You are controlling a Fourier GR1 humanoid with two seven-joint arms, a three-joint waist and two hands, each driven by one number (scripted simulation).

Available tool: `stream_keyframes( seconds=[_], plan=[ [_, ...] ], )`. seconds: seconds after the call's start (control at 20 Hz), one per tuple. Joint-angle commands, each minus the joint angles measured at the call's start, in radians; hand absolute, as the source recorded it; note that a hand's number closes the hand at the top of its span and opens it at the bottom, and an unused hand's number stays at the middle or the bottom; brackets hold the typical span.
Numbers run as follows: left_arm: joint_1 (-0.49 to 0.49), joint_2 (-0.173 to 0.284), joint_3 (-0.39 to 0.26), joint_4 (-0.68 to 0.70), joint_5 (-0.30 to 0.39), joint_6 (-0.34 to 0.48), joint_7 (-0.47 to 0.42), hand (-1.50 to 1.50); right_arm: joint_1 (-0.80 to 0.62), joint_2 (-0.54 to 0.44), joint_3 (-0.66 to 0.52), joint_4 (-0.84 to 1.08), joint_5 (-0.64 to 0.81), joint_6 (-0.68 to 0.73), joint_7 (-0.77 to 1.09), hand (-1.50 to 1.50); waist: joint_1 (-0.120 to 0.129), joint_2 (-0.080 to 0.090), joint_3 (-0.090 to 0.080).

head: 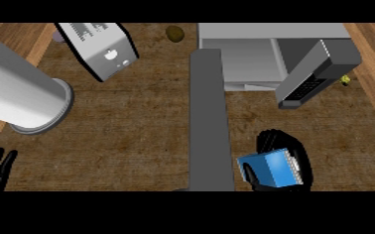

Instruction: Pick up the milk, place it into the microwave and close the microwave

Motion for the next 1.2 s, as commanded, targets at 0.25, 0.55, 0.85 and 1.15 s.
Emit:
stream_keyframes(
  seconds=[0.25, 0.55, 0.85, 1.15],
  plan=[
    [-0.023, -0.021, 0.025, -0.034, 0.008, 0.0, 0.065, -1.5, 0.006, 0.004, 0.202, -0.154, -0.01, -0.264, 0.093, 1.5, 0.008, 0.003, 0.001],
    [-0.009, 0.003, 0.087, 0.036, 0.039, -0.059, 0.01, -1.5, -0.239, 0.003, 0.199, -0.101, 0.015, -0.437, 0.219, 1.5, 0.015, 0.004, 0.001],
    [-0.084, 0.041, 0.11, 0.074, 0.048, -0.039, 0.065, -1.5, -0.372, 0.002, 0.137, 0.133, 0.061, -0.533, 0.169, 1.5, 0.015, 0.006, 0.001],
    [-0.066, 0.012, 0.098, 0.113, -0.003, -0.077, -0.002, -1.5, -0.548, 0.002, 0.005, 0.431, 0.006, -0.567, 0.128, 1.5, 0.026, 0.01, 0.002]
  ],
)
